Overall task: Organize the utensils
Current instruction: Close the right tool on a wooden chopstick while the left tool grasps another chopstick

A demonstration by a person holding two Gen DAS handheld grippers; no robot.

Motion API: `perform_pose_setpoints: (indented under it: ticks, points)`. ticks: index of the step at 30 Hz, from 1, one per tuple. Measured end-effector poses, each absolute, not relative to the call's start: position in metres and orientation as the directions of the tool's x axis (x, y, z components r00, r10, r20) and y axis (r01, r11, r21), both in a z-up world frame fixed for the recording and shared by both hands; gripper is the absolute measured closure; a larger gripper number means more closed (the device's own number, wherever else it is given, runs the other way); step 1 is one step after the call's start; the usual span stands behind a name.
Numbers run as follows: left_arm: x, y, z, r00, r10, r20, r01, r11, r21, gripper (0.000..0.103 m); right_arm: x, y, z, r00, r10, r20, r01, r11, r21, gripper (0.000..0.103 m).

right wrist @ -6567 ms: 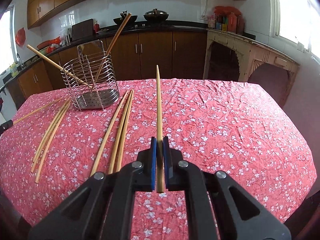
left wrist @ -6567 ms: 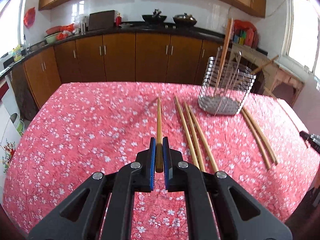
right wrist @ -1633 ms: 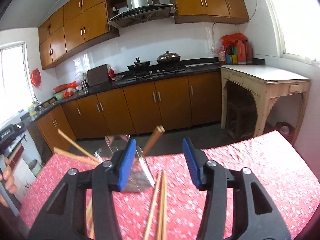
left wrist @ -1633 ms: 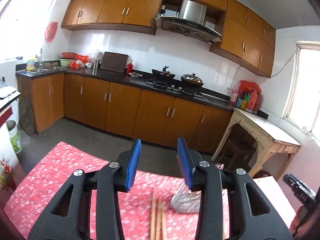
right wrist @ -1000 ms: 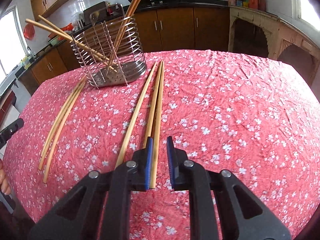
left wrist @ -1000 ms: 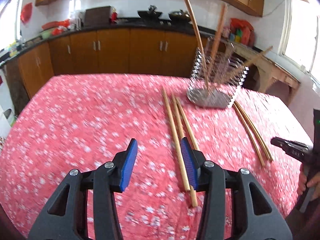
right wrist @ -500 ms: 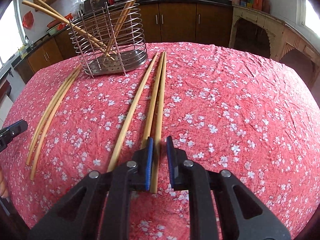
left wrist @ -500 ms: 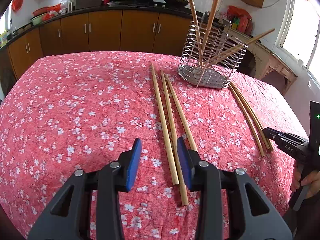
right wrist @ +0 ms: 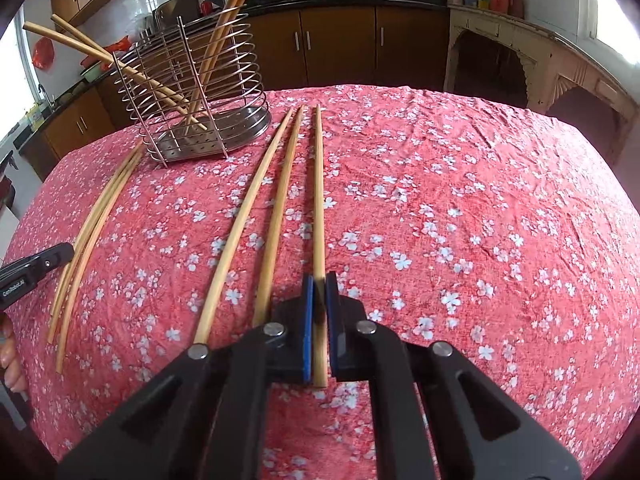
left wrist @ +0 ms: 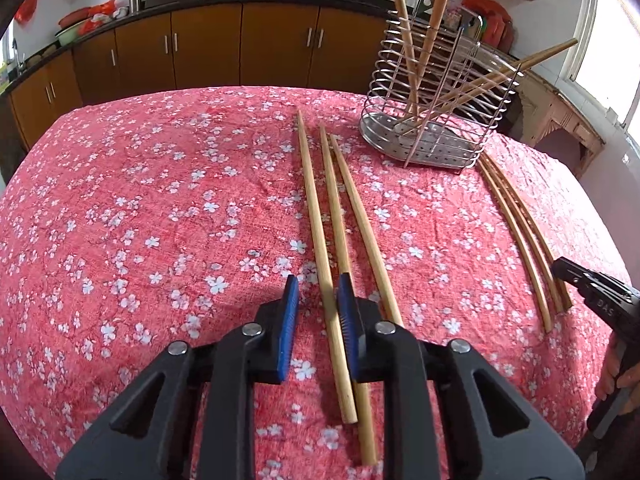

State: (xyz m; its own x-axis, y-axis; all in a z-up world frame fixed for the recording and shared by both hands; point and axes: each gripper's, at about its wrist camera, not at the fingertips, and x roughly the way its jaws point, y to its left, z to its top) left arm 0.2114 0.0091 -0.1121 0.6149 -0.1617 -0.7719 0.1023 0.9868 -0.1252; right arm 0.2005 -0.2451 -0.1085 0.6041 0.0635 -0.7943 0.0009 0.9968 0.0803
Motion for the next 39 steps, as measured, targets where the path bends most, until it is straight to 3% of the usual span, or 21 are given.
perform_pose_setpoints:
  ticks: [3, 5, 17, 33, 39]
  points:
    - [0.212, 0.007, -0.113, 0.619, -0.144, -0.772, 0.106, 0.989, -0.1, 0.087, 0.201, -0.245, -0.109, 0.606, 0.058, -0.793, -0.002, 0.997, 0.072, 0.095]
    - [0.216, 0.007, -0.114, 0.622, -0.119, -0.774, 0.092, 0.993, -0.079, 0.096, 0.202, -0.243, -0.109, 0.609, 0.049, -0.791, -0.005, 0.998, 0.058, 0.095]
    - [0.232, 0.057, -0.114, 0.64, -0.049, -0.767, -0.055, 0.993, -0.109, 0.096, 0.212, -0.296, -0.108, 0.618, -0.048, -0.785, 0.171, 0.982, 0.075, 0.095]
    - [0.229, 0.071, -0.113, 0.649, -0.103, -0.754, -0.052, 0.982, -0.18, 0.095, 0.21, -0.297, -0.11, 0.622, -0.072, -0.78, 0.169, 0.985, 0.044, 0.095]
    - [0.23, 0.07, -0.11, 0.646, -0.082, -0.759, -0.054, 0.987, -0.153, 0.095, 0.212, -0.295, -0.111, 0.62, -0.075, -0.781, 0.168, 0.985, 0.038, 0.095]
